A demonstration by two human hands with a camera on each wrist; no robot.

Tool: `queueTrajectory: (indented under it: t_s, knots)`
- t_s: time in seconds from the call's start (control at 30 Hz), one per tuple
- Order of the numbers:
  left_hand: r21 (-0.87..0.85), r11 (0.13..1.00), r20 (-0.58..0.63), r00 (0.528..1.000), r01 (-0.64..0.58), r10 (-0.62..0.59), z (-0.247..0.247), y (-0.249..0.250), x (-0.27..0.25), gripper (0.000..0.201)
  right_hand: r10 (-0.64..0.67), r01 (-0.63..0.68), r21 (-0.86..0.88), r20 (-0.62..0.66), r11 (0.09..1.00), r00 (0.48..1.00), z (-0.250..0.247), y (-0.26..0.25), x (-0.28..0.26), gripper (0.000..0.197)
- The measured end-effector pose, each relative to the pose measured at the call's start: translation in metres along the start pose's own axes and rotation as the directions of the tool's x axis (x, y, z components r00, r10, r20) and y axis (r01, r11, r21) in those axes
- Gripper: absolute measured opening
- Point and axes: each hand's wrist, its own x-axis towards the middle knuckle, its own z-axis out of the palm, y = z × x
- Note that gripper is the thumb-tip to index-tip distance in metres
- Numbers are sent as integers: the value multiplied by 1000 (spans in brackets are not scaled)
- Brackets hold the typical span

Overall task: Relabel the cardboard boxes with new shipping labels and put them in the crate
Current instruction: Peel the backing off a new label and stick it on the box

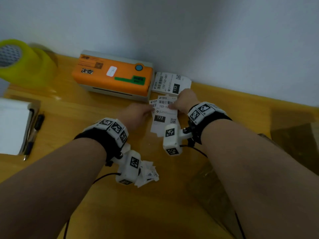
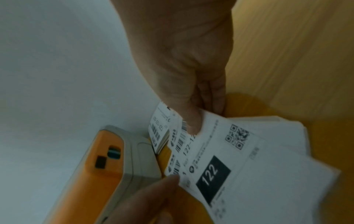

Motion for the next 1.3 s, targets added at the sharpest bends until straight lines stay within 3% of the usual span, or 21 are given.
queueTrajectory:
  t_s: [0.1,0.27,0.37,0.47,0.57,0.67,0.8,0.93,1.13,1.3]
  knots:
    - [-84,993,-43,995,85,-89,-5,4,4,38,-31,32,81,-11,996,999,-3,3,1,26]
    - [-137,987,-60,994,88,-97,-16,14,6,34,-66,69,37,-77,997,995,-25,7,-11,27]
    - [-252,967,-145,986,44,-83,-26,26,-1,24,-97,117,230,-98,966,990,-44,10,-30,25]
    - [-311,950,-336,937,-12,-99,-48,44,-15,26,-175,225,473,-148,852,973,-64,7,-66,13]
    - [-401,910,-487,866,-108,-111,-77,67,-34,43,-312,367,553,-195,748,930,-87,1,-112,12]
    - [-479,853,-414,910,-207,-12,-102,92,-59,34,-390,462,572,-253,677,885,-106,0,-153,14]
    - [-484,818,-386,914,-312,121,-115,121,-86,28,-435,537,393,-321,747,841,-114,7,-191,15]
    - [-416,829,-342,909,-374,238,-112,143,-105,24,-429,527,308,-334,792,839,-112,19,-220,29]
    - [-376,838,-334,901,-396,276,-105,158,-133,28,-338,551,500,-456,668,824,-112,36,-257,14]
    - [-393,820,-359,890,-417,281,-92,169,-152,25,-298,574,437,-552,693,779,-109,45,-271,22]
